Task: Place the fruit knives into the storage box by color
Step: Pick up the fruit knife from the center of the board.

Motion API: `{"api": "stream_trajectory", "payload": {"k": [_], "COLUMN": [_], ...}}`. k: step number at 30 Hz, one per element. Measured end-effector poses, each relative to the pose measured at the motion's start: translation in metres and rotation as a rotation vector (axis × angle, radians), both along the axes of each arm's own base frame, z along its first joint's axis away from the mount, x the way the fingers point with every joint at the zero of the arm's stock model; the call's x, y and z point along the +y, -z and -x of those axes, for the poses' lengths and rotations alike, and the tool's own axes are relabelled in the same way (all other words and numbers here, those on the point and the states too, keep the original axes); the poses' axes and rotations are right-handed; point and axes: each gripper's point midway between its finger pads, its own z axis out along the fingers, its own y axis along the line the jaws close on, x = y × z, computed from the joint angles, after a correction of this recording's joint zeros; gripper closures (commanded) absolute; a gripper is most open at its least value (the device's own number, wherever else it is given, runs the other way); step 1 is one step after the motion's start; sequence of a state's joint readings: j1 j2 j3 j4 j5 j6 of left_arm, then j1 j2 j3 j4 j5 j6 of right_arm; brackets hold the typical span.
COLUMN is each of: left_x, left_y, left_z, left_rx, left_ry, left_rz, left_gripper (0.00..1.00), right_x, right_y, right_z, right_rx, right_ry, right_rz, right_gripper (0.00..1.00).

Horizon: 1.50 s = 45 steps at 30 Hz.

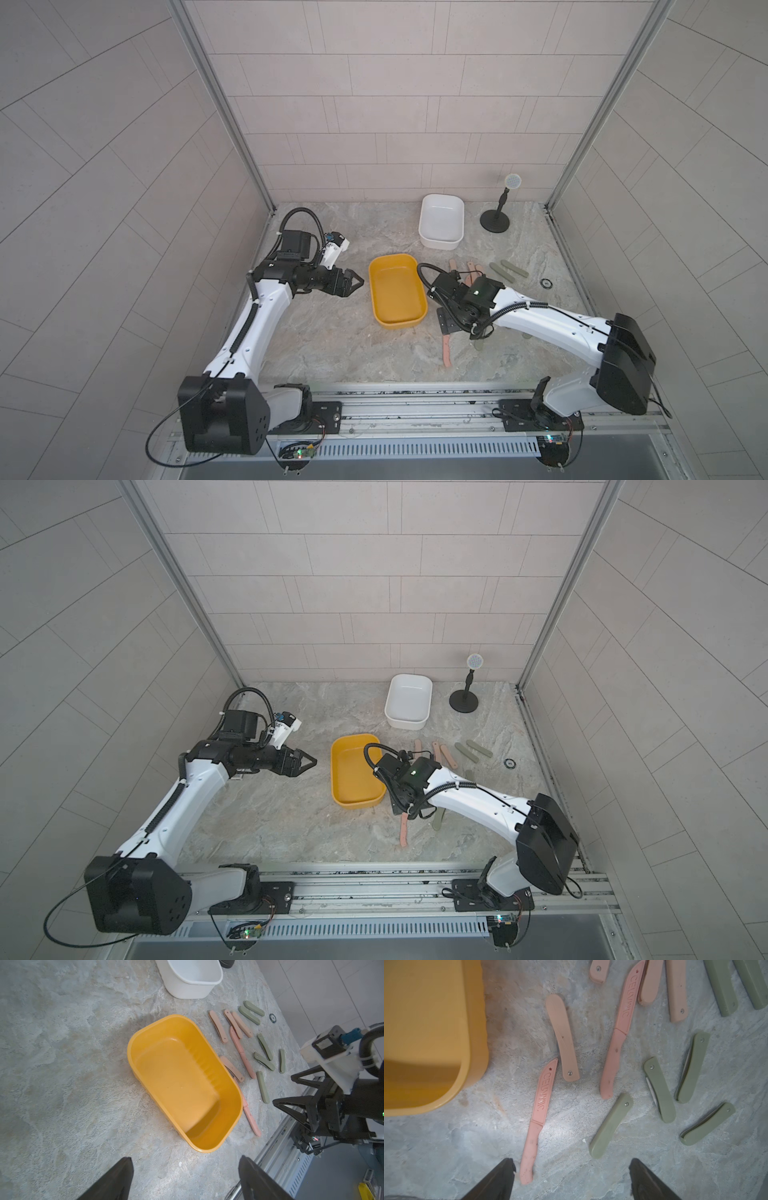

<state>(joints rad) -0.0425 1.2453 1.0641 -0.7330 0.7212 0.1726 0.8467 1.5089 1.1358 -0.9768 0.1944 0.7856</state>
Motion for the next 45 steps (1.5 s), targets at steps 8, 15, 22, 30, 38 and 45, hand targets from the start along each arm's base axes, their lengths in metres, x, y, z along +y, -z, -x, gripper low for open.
{"api": "stream_trajectory", "payload": {"k": [8,15,22,30,38,45], "left_x": [0.014,0.007,0.003,0.004,-0.004,-0.017], "left_y": [-0.002,-0.026,-0.023,-0.011,-0.008,-0.013], "left_z": [-0.015,-0.033,-0.031,-0.029,-0.025,-0.007], "left_rx": [-0.122,-0.213,-0.211,-0.208,-0.156,-0.065], "left_ry": [-0.123,-0.148,-0.127,-0.134,-0.098,0.017], "left_rz": [-0.026,0.060,0.082,0.081,0.116,0.152], "left_gripper": [0.12,0.11,0.11,0.11,0.12,0.12], "right_x": [-0.017,-0.025,-0.009,0.001,0.009,0.012], "right_y": [0.018,0.024,0.033,0.052,0.062,0.066], "right_z": [-0.029,-0.053,-0.077,-0.094,-0.100,-0.106], "right_rx": [0.017,0.028,0.050,0.091,0.110,0.104], "right_ry": [0.030,0.032,-0.011,-0.030,-0.052,-0.059], "right_rz": [0.037,0.015,-0.044,-0.080,-0.086,-0.091], "right_gripper": [0.12,0.19,0.27,0.28,0.28,0.28]}}
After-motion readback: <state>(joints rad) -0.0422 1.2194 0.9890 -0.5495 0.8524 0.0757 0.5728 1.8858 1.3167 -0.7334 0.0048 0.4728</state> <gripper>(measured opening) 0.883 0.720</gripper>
